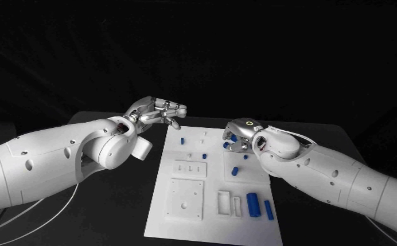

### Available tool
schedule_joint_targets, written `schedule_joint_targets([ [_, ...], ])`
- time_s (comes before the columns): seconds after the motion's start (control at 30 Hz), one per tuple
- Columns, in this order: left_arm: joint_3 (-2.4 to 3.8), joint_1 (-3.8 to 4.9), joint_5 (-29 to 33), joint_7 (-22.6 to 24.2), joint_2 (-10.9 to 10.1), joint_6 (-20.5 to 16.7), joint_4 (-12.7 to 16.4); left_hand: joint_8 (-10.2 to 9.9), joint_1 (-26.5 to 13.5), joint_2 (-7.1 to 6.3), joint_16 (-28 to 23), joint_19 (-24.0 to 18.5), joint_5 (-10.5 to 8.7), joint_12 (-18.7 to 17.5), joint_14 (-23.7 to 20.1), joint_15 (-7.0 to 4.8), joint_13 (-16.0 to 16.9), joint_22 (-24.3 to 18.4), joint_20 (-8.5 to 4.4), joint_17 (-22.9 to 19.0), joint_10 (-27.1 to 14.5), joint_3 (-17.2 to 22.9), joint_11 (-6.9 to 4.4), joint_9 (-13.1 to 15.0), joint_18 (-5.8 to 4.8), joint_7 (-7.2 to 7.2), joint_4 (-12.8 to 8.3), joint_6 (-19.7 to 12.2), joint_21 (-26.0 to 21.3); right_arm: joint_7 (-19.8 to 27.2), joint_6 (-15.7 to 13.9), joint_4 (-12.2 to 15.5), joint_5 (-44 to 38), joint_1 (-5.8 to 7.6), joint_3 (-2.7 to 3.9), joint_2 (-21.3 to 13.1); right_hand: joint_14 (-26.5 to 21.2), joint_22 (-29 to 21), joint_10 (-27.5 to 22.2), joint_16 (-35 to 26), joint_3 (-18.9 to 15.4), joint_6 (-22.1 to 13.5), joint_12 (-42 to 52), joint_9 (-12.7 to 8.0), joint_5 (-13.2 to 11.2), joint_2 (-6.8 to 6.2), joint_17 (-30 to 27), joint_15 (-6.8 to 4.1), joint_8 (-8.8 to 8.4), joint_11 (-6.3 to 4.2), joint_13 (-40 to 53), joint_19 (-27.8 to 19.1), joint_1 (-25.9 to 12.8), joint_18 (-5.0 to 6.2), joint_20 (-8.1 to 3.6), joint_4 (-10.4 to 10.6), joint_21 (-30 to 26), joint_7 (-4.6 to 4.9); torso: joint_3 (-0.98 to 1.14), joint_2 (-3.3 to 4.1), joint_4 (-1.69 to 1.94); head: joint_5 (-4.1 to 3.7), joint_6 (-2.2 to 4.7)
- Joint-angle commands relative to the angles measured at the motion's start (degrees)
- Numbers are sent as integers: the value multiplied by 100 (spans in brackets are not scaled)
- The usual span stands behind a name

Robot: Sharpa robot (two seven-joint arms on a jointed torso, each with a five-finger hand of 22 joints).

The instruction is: Assemble the parts on the task board

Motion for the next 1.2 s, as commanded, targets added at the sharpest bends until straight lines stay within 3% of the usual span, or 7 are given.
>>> schedule_joint_targets([
  [0.03, 6, 13, -15, 55, 12, 95, 10, -20, -55, 11, 31, -1, 26, -8, -36, 15, -2, -5, 21, -5, -29, -31, 8, -5, 78, -6, 8, -39, 33, -40, 13, -23, -147, -12, 3, 16, -25, 88, 16, 37, 33, 22, -23, -7, -37, -39, -1, -4, -21, -17, 2, 43, 6, -33, 0, 5, -73, -12, -17, 49, 38, -19, 13],
  [0.4, 5, 12, -15, 52, 47, 111, -36, -20, -63, 19, 38, -3, 26, -8, -40, 18, -2, -22, 24, -28, -37, -41, 11, -5, 79, -2, 7, -45, 35, -89, -23, -66, -221, -22, 3, 38, -28, 340, 122, 59, 318, 96, -22, -5, -225, -29, 12, -19, -19, -42, 3, 77, -15, -40, -14, 28, -151, -16, -49, 117, 25, -47, 21],
  [0.7, 5, 12, -14, 40, 47, 125, -58, -20, -63, 19, 38, -3, 26, -8, -40, 18, -2, -22, 24, -28, -37, -41, 11, -5, 79, -2, 7, -45, 35, -157, -107, -55, -328, -23, 3, 26, -35, 603, 482, 99, 762, 318, -22, 3, -591, 25, 42, -75, -16, -134, 9, 64, 21, -59, -67, 40, -63, -50, -38, 144, 18, 1, 30],
  [0.9, 5, 12, -14, 28, 45, 139, -64, -20, -71, 26, 45, -6, 23, -7, -48, 22, -2, -42, 28, -50, -48, -53, 14, -4, 79, -1, 3, -51, 37, -185, -186, -45, -383, -23, 3, 25, -45, 845, 654, 119, 973, 411, -19, 3, -718, 18, 71, -118, -16, -182, 15, 9, 71, -70, -114, 55, 22, -73, -40, 159, 28, -24, 36],
  [1.2, 5, 12, -14, 8, 50, 155, -75, -21, -75, 23, 47, -8, 14, -8, -50, 24, -1, -49, 30, -56, -56, -61, 17, -5, 79, 2, 3, -59, 37, -202, -348, -9, -391, -24, 3, 44, -51, 1050, 1078, 119, 856, 752, -14, 43, -861, 95, 103, -229, -6, -330, 36, 10, 126, -138, -211, 134, 52, -172, -45, 181, 36, -52, 58],
])
